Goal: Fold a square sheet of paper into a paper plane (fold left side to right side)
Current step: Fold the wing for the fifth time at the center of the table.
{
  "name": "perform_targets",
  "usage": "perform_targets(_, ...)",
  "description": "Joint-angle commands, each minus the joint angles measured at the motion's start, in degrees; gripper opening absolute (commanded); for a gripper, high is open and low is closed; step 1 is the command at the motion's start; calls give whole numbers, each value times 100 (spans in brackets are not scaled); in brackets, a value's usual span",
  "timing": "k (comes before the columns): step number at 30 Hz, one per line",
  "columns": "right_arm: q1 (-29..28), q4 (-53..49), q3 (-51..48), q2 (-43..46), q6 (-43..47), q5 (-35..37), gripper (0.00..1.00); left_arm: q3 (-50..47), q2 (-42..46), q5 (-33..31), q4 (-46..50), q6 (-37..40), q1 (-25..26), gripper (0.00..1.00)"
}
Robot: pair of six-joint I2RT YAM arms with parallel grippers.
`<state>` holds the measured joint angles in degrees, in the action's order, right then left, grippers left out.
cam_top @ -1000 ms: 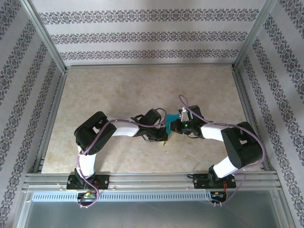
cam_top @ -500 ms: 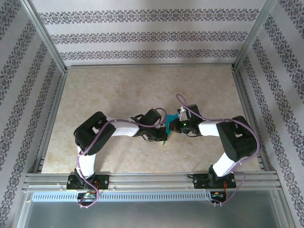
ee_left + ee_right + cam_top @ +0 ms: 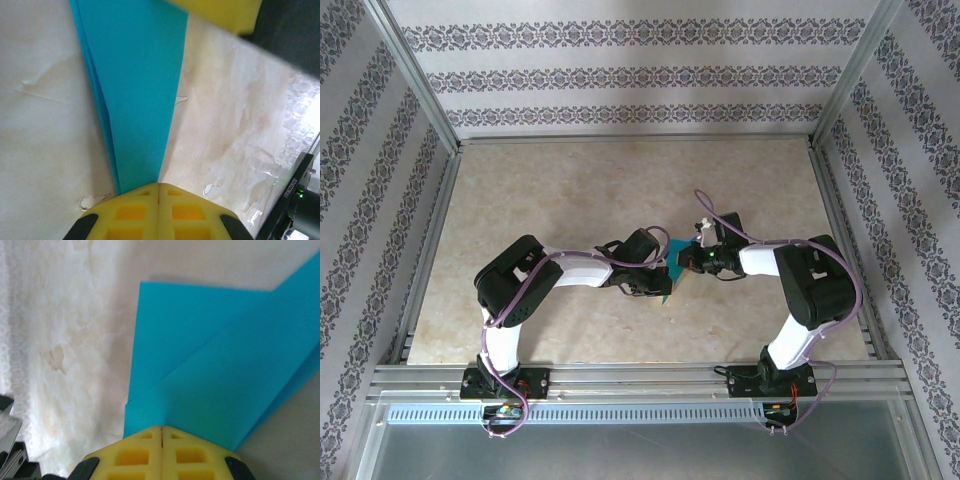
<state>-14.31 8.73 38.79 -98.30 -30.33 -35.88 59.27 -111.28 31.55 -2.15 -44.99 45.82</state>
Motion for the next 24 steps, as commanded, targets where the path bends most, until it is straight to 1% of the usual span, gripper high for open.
perform_targets(1,242,-11,211,-151,268,485,0,-246,-130,-391,963,131,72,0)
perform_targets(6,479,-107,472,-376,342,427,0,-251,-122,-382,955,132,67,0)
perform_targets(15,841,-215,962,-762,133,312,0,-284,-90,-389,919,118,67,0)
perform_targets(24,1052,-325,1415,-963,-20,268,0,-331,-37,-387,862,114,72,0)
